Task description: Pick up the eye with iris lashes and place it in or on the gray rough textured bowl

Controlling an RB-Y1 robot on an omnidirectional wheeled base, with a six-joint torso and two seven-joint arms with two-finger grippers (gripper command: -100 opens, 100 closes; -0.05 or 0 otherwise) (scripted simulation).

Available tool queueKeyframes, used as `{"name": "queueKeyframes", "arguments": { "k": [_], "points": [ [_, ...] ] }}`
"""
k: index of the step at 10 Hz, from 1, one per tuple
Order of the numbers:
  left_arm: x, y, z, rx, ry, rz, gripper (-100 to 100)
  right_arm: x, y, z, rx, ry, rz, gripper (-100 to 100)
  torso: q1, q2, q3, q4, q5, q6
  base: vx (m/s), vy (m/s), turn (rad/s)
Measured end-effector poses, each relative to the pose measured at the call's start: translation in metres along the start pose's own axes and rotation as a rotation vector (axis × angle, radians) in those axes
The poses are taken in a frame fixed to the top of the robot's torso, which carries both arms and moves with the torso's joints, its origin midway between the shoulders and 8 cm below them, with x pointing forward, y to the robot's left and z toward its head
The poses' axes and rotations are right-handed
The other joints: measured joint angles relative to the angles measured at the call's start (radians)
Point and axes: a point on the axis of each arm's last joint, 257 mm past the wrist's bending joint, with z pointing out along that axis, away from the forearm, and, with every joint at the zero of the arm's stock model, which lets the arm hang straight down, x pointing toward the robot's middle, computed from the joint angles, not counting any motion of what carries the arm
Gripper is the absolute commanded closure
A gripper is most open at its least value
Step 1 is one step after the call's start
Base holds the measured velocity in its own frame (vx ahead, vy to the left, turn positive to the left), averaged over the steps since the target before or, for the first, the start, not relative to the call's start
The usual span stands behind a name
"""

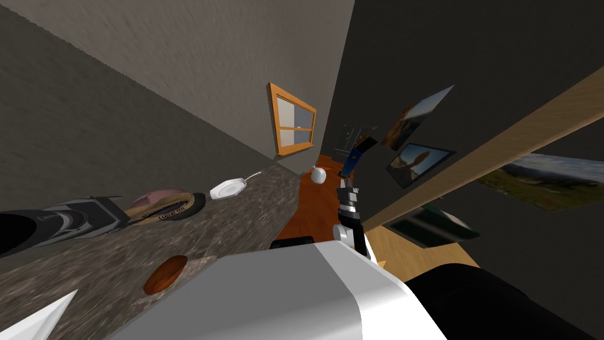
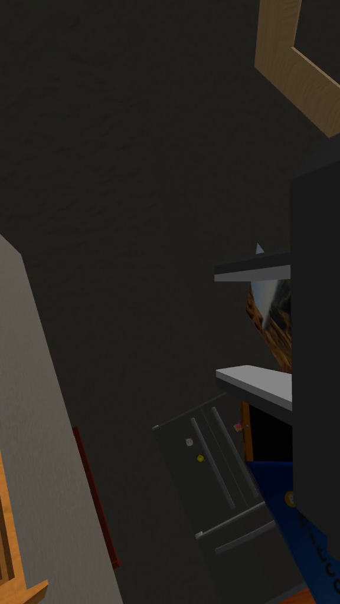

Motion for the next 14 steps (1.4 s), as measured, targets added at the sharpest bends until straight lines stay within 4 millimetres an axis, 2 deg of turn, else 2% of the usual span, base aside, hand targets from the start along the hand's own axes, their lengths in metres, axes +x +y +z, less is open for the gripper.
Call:
{"name": "queueKeyframes", "arguments": {
  "k": [1,2,3,11,12,14],
  "points": [
    [0.0,0.0,0.0,-0.001,0.0,0.0,-100,0.0,0.0,0.0,0.0,0.0,0.0,0,0.0,0.0,0.0,0.0,0.0,0.0,0.0,0.0,0.0],
    [0.0,0.0,0.0,-0.001,0.0,0.0,0,0.0,0.0,0.0,0.0,0.0,0.0,0,0.001,0.0,0.0,0.0,0.0,0.0,0.0,0.0,0.0],
    [0.0,0.0,0.0,-0.001,0.0,0.0,-100,0.0,0.0,0.0,0.0,0.0,0.0,0,0.001,-0.001,0.0,0.0,0.0,0.0,-0.03,0.011,-0.14],
    [-0.024,-0.029,-0.038,-0.006,-0.09,-0.066,-100,0.0,0.0,0.0,0.0,0.0,0.0,0,0.001,0.002,0.002,0.002,-0.003,0.001,-0.044,0.024,-0.133],
    [-0.024,-0.029,-0.038,-0.007,-0.092,-0.068,0,0.0,0.0,0.0,0.0,0.0,0.0,0,0.001,0.001,0.001,0.001,-0.002,0.001,0.0,0.0,0.0],
    [-0.024,-0.029,-0.038,-0.007,-0.091,-0.068,0,0.0,0.0,0.0,0.0,0.0,0.0,0,0.0,-0.001,0.0,0.001,-0.003,0.001,0.0,0.0,0.0]
  ]
}}
